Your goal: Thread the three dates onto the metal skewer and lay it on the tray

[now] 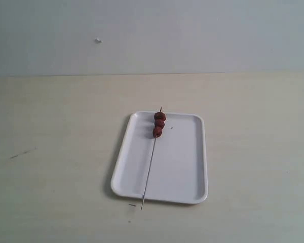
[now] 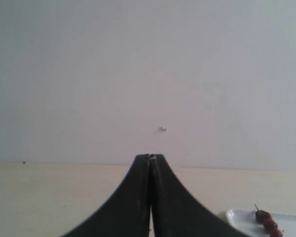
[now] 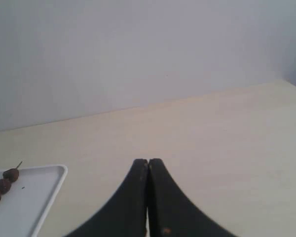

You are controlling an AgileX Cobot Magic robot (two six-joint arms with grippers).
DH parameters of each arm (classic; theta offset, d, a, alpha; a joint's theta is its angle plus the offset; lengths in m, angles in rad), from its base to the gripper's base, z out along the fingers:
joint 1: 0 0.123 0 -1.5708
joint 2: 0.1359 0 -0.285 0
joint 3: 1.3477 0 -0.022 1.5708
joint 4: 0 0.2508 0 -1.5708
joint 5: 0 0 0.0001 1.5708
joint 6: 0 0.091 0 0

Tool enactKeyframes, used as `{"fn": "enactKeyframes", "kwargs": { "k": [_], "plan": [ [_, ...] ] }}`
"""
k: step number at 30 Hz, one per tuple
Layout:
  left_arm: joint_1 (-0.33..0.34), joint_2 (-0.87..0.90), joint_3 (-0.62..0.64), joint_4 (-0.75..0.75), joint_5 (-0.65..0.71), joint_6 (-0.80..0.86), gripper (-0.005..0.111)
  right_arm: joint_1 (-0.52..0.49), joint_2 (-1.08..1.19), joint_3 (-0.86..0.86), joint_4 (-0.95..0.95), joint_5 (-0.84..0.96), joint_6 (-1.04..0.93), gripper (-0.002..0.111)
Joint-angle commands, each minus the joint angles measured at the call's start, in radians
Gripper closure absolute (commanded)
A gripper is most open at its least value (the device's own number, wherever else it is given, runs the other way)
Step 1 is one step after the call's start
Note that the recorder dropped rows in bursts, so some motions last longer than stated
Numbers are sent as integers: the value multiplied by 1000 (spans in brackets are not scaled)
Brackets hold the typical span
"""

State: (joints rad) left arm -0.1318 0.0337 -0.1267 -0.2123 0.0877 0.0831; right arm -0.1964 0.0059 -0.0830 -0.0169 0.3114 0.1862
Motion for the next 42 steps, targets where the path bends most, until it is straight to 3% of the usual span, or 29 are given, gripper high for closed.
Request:
{"fn": "enactKeyframes", "kwargs": {
  "k": [1, 7, 16, 25, 42],
  "plan": [
    [5, -28, 49, 212, 51, -193, 107, -7, -6, 5, -8, 0, -1, 108],
    [5, -34, 127, 212, 65, -220, 107, -7, -6, 5, -8, 0, -1, 108],
    [5, -34, 127, 222, 236, -263, 107, -7, -6, 5, -8, 0, -1, 108],
    [5, -34, 127, 335, 271, -262, 107, -7, -6, 5, -8, 0, -1, 108],
    [5, -34, 127, 335, 271, -260, 107, -7, -6, 5, -8, 0, -1, 108]
  ]
}}
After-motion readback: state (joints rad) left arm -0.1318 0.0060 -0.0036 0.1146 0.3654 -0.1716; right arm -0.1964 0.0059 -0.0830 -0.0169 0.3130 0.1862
